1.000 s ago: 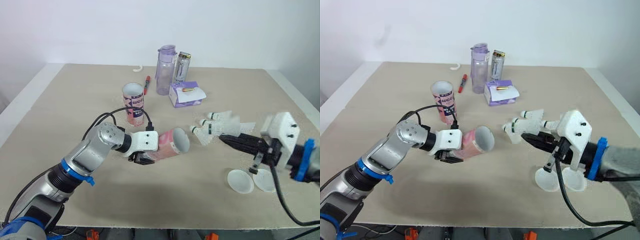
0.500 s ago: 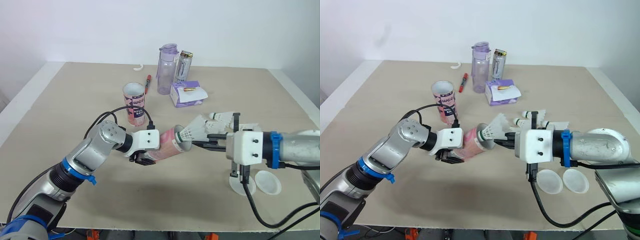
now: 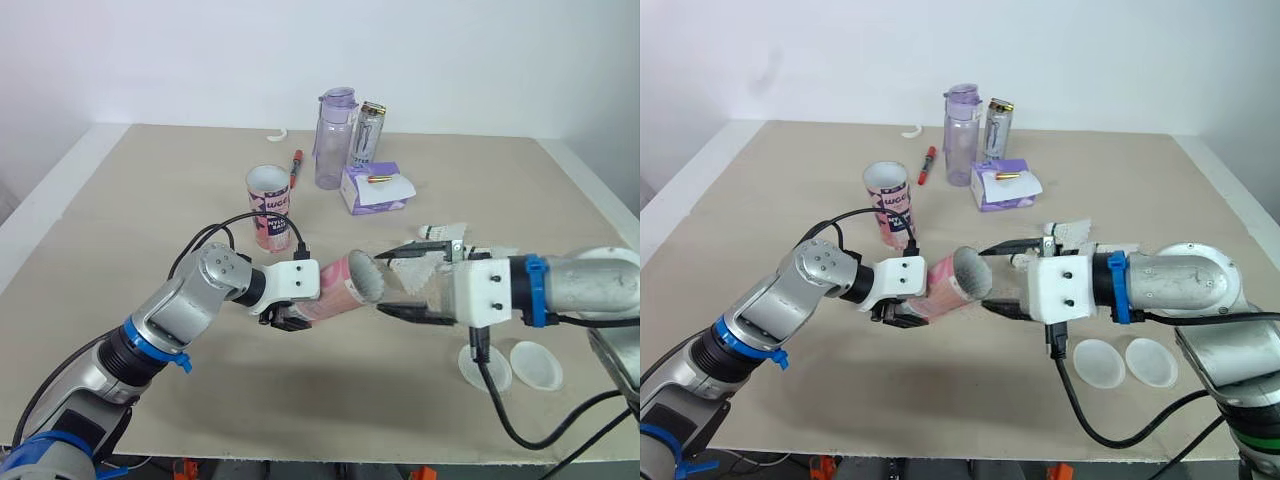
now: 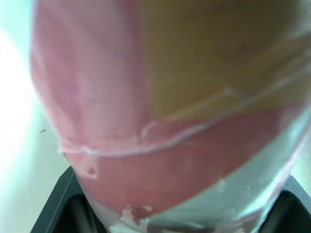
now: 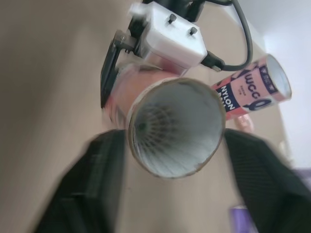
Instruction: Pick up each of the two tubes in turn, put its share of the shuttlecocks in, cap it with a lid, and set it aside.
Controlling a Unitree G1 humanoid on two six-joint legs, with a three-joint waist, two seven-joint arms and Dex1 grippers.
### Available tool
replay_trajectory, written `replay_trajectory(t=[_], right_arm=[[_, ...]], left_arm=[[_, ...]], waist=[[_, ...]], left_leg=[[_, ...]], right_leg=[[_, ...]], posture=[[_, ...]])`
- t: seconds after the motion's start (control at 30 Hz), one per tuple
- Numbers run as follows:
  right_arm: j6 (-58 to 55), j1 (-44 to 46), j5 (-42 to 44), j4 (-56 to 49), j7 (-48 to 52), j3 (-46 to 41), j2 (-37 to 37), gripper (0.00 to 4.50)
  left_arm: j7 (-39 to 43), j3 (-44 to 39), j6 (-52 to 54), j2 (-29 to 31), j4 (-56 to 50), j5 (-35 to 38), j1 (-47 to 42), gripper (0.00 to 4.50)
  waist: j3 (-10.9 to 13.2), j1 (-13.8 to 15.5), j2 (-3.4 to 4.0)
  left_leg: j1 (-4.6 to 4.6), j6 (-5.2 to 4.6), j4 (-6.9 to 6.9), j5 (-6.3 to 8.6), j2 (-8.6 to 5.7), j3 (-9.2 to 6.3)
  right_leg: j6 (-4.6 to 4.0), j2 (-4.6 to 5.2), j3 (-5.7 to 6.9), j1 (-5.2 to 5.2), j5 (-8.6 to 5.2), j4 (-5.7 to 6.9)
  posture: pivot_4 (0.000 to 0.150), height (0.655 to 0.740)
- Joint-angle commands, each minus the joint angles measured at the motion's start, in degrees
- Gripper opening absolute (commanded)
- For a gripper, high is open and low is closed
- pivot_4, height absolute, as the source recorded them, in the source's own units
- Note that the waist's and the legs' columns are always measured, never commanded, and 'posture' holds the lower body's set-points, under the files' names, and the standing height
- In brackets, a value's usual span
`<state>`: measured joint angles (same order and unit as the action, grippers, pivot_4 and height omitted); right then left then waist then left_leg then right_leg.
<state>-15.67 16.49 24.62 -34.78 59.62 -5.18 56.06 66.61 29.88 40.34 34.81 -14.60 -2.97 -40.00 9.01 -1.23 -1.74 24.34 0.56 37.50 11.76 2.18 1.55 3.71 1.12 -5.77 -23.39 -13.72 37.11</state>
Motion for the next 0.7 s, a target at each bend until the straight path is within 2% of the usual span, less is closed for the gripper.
replay_trajectory(t=[0.03, 0.2, 0.33, 0.7], right_arm=[[-8.43, -3.92, 8.98, -2.25, -5.8, -8.15, -2.67, 4.45], [-18.34, -13.57, 12.19, -1.54, -22.32, -11.6, -14.34, 4.45], [-24.02, -15.9, 10.85, -0.8, -33.5, -10.82, -21.82, 4.45], [-25.4, -14.43, 7.36, 3.96, -40.99, -6.45, -28.72, 4.45]], left_arm=[[-0.41, 0.61, 0.35, 1.55, 0.97, -0.79, 0.53, 2.8], [-0.28, 0.8, -0.02, 2.09, 1.03, -0.74, 0.37, 2.8], [-0.19, 0.74, 0.12, 2.4, 0.76, -0.56, 0.35, 2.8], [-0.52, 0.88, 0.87, 3.07, -0.32, -0.12, 0.61, 2.8]], waist=[[0.0, 0.0, 0.0], [-0.04, -0.05, -0.05], [-0.06, -0.21, 0.01], [-0.06, -0.33, 0.07]], left_leg=[[-0.01, 0.0, -0.01, 0.0, -0.01, 0.0], [-0.05, 0.0, -0.01, 0.0, 0.04, -0.04], [-0.08, -0.01, 0.0, 0.0, 0.08, 0.01], [-0.08, -0.01, -0.05, 0.0, 0.35, 0.02]], right_leg=[[0.0, 0.0, -0.01, 0.0, 0.0, 0.01], [-0.03, -0.06, 0.01, 0.01, 0.02, 0.06], [-0.1, -0.1, -0.04, -0.06, 0.08, 0.12], [-0.24, -0.4, -0.05, -0.1, 0.08, 0.11]], posture=[[0.15, 0.74], [0.15, 0.74], [0.15, 0.74], [0.15, 0.74]])
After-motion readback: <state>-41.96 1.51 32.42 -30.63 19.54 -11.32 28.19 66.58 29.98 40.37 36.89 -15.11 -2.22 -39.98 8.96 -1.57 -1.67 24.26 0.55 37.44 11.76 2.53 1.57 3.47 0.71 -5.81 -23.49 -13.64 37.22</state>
